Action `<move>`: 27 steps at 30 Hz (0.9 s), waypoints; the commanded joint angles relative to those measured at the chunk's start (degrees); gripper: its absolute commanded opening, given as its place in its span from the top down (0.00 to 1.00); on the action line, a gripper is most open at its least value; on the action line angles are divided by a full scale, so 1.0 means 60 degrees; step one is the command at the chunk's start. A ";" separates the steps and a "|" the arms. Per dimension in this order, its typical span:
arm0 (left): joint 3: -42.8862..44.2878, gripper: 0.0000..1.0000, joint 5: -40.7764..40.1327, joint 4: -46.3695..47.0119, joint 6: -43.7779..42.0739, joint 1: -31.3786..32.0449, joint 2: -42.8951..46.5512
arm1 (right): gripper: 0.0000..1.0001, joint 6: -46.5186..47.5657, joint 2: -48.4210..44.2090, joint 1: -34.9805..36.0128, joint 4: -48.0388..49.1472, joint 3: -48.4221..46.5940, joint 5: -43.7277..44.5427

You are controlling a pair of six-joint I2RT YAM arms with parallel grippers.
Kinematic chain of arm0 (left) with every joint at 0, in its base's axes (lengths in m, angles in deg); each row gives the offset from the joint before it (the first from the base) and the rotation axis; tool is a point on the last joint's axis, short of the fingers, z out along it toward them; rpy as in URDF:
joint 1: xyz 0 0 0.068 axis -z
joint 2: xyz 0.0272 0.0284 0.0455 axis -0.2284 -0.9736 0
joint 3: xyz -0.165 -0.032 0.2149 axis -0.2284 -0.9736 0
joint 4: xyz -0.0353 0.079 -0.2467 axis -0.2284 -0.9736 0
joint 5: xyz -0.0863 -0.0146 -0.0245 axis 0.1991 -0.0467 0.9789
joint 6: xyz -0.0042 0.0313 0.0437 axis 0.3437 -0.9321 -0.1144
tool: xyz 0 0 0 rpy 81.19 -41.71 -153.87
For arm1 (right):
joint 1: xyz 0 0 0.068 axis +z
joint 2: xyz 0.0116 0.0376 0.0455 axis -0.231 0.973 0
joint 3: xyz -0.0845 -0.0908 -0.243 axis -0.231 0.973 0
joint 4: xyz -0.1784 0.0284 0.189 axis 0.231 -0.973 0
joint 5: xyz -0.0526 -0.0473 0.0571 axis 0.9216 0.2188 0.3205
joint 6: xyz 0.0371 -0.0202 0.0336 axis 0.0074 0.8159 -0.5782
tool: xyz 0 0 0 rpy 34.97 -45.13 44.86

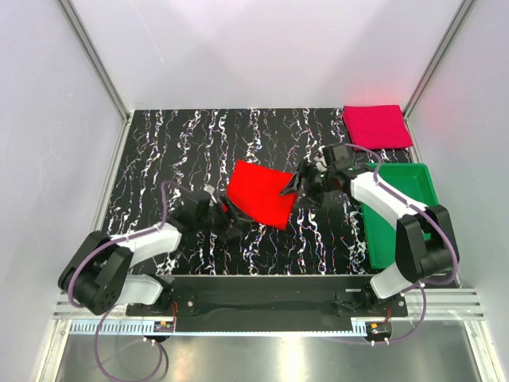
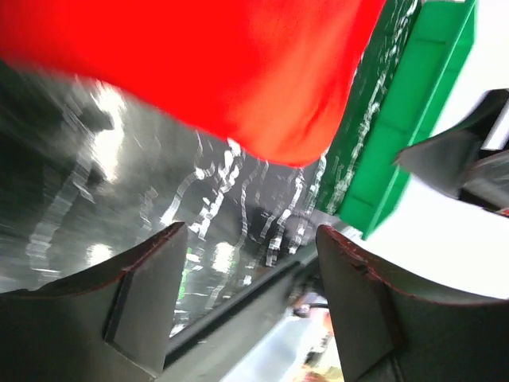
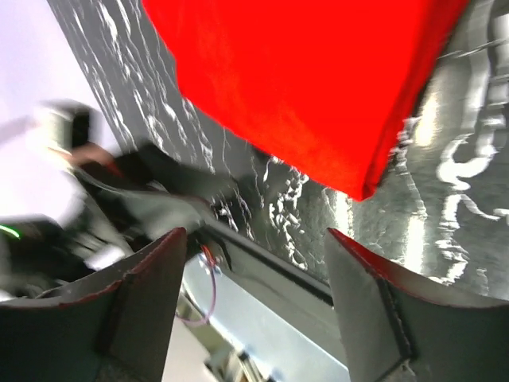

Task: Fold and stack the t-shirts
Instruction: Neatly place the folded tshirt to the corner

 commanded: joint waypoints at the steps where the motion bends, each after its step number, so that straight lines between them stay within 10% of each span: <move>1: -0.0679 0.30 -0.1608 0.3063 0.3383 0.1188 -0.0378 | 0.23 -0.0206 -0.0559 -0.0581 -0.0379 0.0332 0.0914; 11: -0.0052 0.39 -0.5095 0.3943 0.5922 0.3577 -0.2501 | 0.17 0.0614 -0.1424 -0.1052 -0.0570 0.0890 0.1471; 27: 0.0916 0.74 -0.5875 0.4118 0.7359 0.4018 -0.4538 | 0.16 0.1903 -0.0373 -0.1067 -0.0672 0.0657 0.1355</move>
